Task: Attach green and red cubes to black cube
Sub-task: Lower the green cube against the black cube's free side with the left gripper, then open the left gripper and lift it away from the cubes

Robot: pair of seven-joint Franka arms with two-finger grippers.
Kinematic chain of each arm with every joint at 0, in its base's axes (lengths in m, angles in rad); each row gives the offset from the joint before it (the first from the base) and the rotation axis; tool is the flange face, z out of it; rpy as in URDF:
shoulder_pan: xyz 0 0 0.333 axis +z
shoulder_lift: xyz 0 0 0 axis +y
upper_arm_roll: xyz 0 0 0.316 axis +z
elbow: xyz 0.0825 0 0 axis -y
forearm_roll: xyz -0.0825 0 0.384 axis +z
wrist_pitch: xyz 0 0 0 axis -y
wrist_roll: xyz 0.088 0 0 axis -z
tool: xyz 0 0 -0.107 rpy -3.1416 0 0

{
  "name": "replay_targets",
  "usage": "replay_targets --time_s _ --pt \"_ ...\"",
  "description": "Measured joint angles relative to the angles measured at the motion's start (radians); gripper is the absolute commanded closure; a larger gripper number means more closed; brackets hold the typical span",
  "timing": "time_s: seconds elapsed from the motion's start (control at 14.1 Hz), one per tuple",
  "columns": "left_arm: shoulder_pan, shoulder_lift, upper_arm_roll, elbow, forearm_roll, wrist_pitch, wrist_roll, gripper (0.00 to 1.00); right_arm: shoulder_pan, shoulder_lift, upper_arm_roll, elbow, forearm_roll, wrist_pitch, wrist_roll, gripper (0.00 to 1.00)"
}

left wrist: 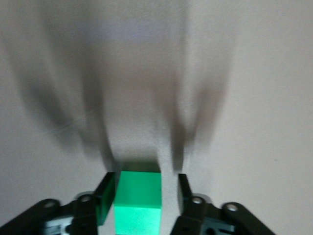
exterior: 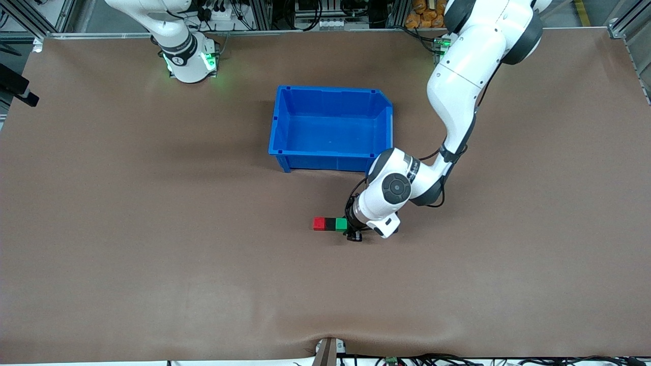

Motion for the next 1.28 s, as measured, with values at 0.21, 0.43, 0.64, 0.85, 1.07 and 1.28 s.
replay_targets --time_s 0.21,0.43,0.64,0.85,1.07,1.28 --pt "0.011 -0.046 0.000 0.026 0.043 -0.090 0.000 0.00 0.000 0.001 0.000 0.000 0.000 0.000 0.000 0.00" --pt "0.049 -0.156 -0.001 0.039 0.051 -0.260 0.063 0.00 -0.001 0.002 -0.001 0.000 0.000 -0.001 0.001 0.00" --pt "0.105 -0.271 -0.003 0.040 0.051 -0.434 0.221 0.00 -0.001 0.003 -0.002 0.000 0.000 -0.008 0.001 0.00" --pt "0.171 -0.366 -0.001 0.038 0.053 -0.593 0.400 0.00 -0.001 0.003 -0.002 0.000 0.000 -0.014 0.001 0.00" --pt "0.251 -0.429 -0.001 0.034 0.053 -0.695 0.607 0.00 -0.001 0.003 -0.003 0.000 0.000 -0.015 0.001 0.00" --pt "0.294 -0.473 0.001 0.027 0.055 -0.761 0.756 0.00 -0.002 0.004 -0.003 0.000 0.000 -0.015 0.001 0.00"
